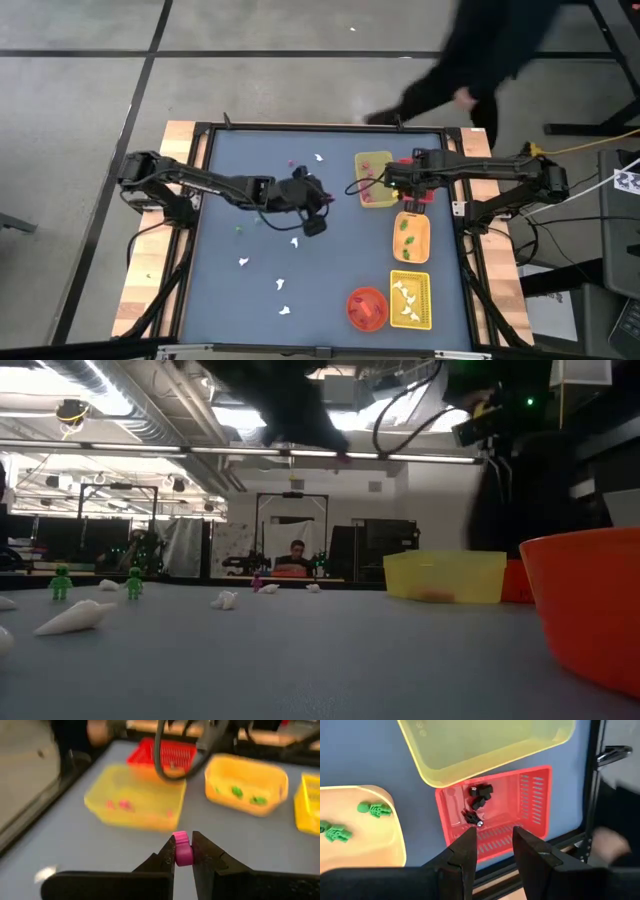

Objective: Sort Halloween decoration
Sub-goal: Put the pink skeleton toy into the top yellow bin

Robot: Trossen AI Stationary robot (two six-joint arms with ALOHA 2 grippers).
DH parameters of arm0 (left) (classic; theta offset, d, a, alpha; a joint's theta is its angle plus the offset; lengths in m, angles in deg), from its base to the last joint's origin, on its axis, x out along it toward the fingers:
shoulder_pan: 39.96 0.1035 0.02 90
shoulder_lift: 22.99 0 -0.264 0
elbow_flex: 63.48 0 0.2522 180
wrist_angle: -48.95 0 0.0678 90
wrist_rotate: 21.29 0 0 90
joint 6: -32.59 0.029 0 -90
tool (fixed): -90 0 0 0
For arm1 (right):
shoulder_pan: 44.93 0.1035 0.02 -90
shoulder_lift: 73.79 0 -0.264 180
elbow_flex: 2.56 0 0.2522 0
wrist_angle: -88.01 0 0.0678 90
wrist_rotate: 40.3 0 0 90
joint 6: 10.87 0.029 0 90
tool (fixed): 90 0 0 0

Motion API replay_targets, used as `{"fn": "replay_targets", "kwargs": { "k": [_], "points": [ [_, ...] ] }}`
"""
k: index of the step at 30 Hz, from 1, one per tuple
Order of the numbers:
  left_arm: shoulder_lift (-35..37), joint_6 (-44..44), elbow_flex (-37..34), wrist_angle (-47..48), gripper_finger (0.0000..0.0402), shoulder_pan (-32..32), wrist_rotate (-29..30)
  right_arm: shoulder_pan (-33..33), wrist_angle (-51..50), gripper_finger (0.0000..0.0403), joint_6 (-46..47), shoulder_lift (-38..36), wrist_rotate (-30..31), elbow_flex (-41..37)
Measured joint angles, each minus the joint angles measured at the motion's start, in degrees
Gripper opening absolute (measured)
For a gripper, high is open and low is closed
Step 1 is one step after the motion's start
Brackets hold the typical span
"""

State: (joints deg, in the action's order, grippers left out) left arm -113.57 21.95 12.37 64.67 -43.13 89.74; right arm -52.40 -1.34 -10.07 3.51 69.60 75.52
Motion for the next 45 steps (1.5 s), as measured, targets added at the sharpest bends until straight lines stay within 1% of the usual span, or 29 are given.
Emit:
{"fn": "replay_targets", "kwargs": {
  "k": [5,8,14,19,22,24,30,35,39,45],
  "points": [
    [-6.67,7.28,0.00,-13.61,0.0022,2.85,-0.69,0.00,-3.20,0.0124,0.00,0.00,-0.04,4.84],
    [-11.16,9.93,-0.02,-23.11,0.0022,4.35,-0.99,-0.01,-4.52,0.0124,0.00,0.00,-0.03,8.02],
    [-19.54,11.76,-0.02,-39.54,0.0022,7.17,-1.16,-0.02,-5.13,0.0124,0.00,0.00,-0.02,14.02],
    [-25.64,11.32,-0.02,-51.11,0.0022,9.52,-5.36,-0.02,-3.96,0.0124,0.27,0.00,-0.03,17.22],
    [-28.69,11.16,0.08,-55.38,0.0022,10.67,-7.13,-0.02,-2.85,0.0124,0.30,0.00,-0.22,17.77],
    [-30.40,10.91,1.00,-55.73,0.0022,11.22,-7.70,-0.02,-1.88,0.0124,0.34,0.02,-0.57,17.77],
    [-35.48,11.18,6.65,-55.27,0.0022,12.37,-12.43,-0.07,0.98,0.0124,0.43,0.04,-2.02,17.77],
    [-37.81,11.36,10.50,-53.29,0.0025,13.07,-12.67,-0.07,2.10,0.0124,0.43,0.04,-2.67,17.77],
    [-38.00,11.15,11.00,-52.75,0.0051,13.51,-12.65,-0.07,2.07,0.0124,0.43,0.04,-2.69,17.77],
    [-38.06,11.11,11.00,-52.54,0.0113,13.67,-12.63,-0.07,2.10,0.0124,0.43,0.04,-2.67,17.77]
  ]
}}
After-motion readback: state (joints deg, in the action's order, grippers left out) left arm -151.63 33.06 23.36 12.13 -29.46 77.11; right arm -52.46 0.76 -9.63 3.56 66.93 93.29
